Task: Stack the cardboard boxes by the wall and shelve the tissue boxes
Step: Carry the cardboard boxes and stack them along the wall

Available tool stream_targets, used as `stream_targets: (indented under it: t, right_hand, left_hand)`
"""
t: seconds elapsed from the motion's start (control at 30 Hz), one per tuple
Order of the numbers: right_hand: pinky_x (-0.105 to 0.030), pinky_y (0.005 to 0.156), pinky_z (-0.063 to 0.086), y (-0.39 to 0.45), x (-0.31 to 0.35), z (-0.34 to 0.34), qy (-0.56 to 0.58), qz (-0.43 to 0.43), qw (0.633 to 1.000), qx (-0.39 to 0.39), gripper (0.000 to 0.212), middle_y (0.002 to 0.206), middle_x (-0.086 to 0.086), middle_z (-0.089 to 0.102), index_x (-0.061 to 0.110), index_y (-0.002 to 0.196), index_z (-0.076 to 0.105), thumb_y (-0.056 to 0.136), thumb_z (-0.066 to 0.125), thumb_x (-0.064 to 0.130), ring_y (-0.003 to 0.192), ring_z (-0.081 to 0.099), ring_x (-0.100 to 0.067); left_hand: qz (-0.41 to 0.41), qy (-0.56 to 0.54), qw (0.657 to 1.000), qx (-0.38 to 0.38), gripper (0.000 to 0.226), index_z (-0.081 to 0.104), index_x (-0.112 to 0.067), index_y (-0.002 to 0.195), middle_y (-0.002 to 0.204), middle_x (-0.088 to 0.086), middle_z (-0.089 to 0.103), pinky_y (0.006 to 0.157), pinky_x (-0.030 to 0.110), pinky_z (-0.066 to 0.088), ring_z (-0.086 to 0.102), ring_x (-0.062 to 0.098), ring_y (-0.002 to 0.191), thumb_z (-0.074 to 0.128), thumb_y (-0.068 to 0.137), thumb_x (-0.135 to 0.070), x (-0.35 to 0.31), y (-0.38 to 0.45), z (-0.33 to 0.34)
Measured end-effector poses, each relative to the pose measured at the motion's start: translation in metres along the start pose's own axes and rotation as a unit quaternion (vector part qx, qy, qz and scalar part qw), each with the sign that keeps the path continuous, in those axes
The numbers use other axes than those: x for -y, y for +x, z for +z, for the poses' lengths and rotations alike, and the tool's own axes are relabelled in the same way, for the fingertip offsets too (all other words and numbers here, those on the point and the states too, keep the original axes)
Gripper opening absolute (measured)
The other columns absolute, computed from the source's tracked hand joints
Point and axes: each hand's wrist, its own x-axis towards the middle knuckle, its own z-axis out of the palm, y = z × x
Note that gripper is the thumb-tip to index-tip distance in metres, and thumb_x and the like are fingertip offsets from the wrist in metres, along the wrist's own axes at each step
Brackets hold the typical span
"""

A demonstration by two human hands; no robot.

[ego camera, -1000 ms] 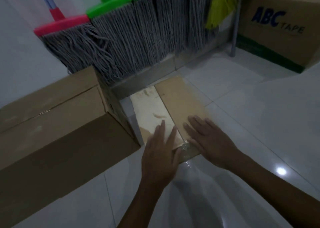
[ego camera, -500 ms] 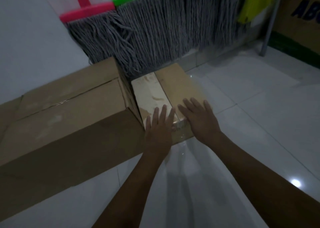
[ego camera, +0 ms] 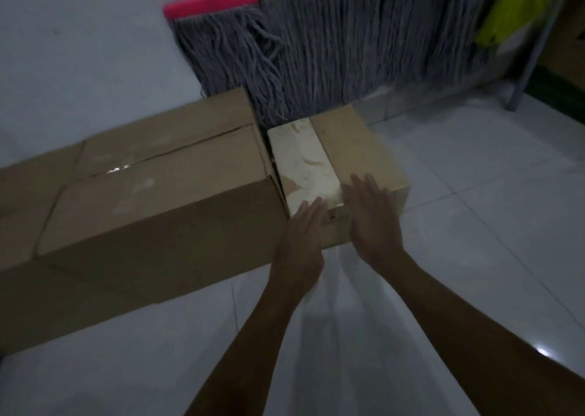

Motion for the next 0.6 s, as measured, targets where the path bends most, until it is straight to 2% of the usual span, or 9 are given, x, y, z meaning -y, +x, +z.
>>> stream_targets:
  t: [0.1, 0.13, 0.2, 0.27, 0.37, 0.47, 0.6]
  right_hand:
    - [-0.051, 0.111, 0.040, -0.044, 0.053, 0.028, 0.122, -0.057, 0.988, -0.075, 0.040, 0.136, -0.023, 0.054, 0.006, 0.136, 0.048, 0.098, 0.041, 0.013, 0.131, 0.045, -0.038]
    - [-0.050, 0.105, 0.045, -0.057, 0.072, 0.041, 0.142, -0.083, 0.983, -0.077, 0.036, 0.130, -0.024, 0.057, 0.004, 0.131, 0.050, 0.096, 0.047, 0.012, 0.123, 0.050, -0.039]
    - [-0.047, 0.094, 0.053, -0.075, 0.115, 0.065, 0.166, -0.155, 0.973, -0.033, 0.032, 0.122, -0.022, 0.059, 0.003, 0.122, 0.059, 0.094, 0.054, 0.015, 0.112, 0.057, -0.040]
    - [-0.045, 0.095, 0.052, -0.086, 0.160, 0.079, 0.188, -0.213, 0.958, 0.031, 0.037, 0.127, -0.015, 0.057, 0.009, 0.127, 0.063, 0.091, 0.059, 0.019, 0.117, 0.055, -0.032]
    - [-0.044, 0.108, 0.044, -0.098, 0.248, 0.077, 0.208, -0.301, 0.924, 0.114, 0.047, 0.138, -0.002, 0.053, 0.025, 0.137, 0.058, 0.091, 0.060, 0.029, 0.130, 0.041, -0.019]
    - [-0.047, 0.113, 0.038, -0.100, 0.344, 0.068, 0.180, -0.398, 0.882, 0.174, 0.051, 0.146, 0.000, 0.051, 0.032, 0.142, 0.053, 0.091, 0.054, 0.037, 0.139, 0.039, -0.022]
    - [-0.057, 0.114, 0.031, -0.108, 0.474, 0.056, 0.136, -0.470, 0.846, 0.213, 0.055, 0.156, -0.005, 0.043, 0.030, 0.146, 0.048, 0.093, 0.045, 0.041, 0.143, 0.039, -0.029]
  left_hand:
    - [-0.099, -0.080, 0.984, -0.124, 0.061, 0.051, -0.016, 0.148, 0.150, -0.004, 0.052, 0.117, 0.026, 0.033, 0.043, 0.010, 0.141, 0.057, 0.090, 0.001, 0.009, -0.070, -0.023]
    - [-0.128, -0.082, 0.977, -0.150, 0.059, 0.054, -0.018, 0.145, 0.147, -0.007, 0.055, 0.115, 0.022, 0.034, 0.046, 0.007, 0.136, 0.059, 0.088, -0.003, 0.016, -0.094, -0.034]
    - [-0.196, -0.045, 0.965, -0.169, 0.057, 0.055, -0.021, 0.144, 0.143, -0.007, 0.058, 0.114, 0.023, 0.035, 0.050, 0.010, 0.132, 0.060, 0.087, -0.014, 0.041, -0.144, -0.056]
    - [-0.262, 0.004, 0.952, -0.160, 0.057, 0.054, -0.022, 0.144, 0.142, -0.004, 0.059, 0.114, 0.028, 0.037, 0.052, 0.017, 0.132, 0.059, 0.088, -0.023, 0.078, -0.193, -0.081]
    - [-0.315, 0.089, 0.934, -0.140, 0.056, 0.051, -0.023, 0.147, 0.146, -0.001, 0.057, 0.115, 0.042, 0.042, 0.051, 0.021, 0.135, 0.054, 0.093, -0.034, 0.135, -0.269, -0.147]
    - [-0.337, 0.180, 0.917, -0.109, 0.060, 0.051, -0.026, 0.148, 0.147, 0.001, 0.056, 0.110, 0.041, 0.044, 0.050, 0.024, 0.133, 0.047, 0.090, -0.036, 0.178, -0.338, -0.231]
    - [-0.343, 0.275, 0.895, -0.074, 0.059, 0.061, -0.015, 0.139, 0.135, 0.014, 0.063, 0.089, 0.047, 0.055, 0.060, 0.036, 0.118, 0.057, 0.082, -0.024, 0.223, -0.413, -0.352]
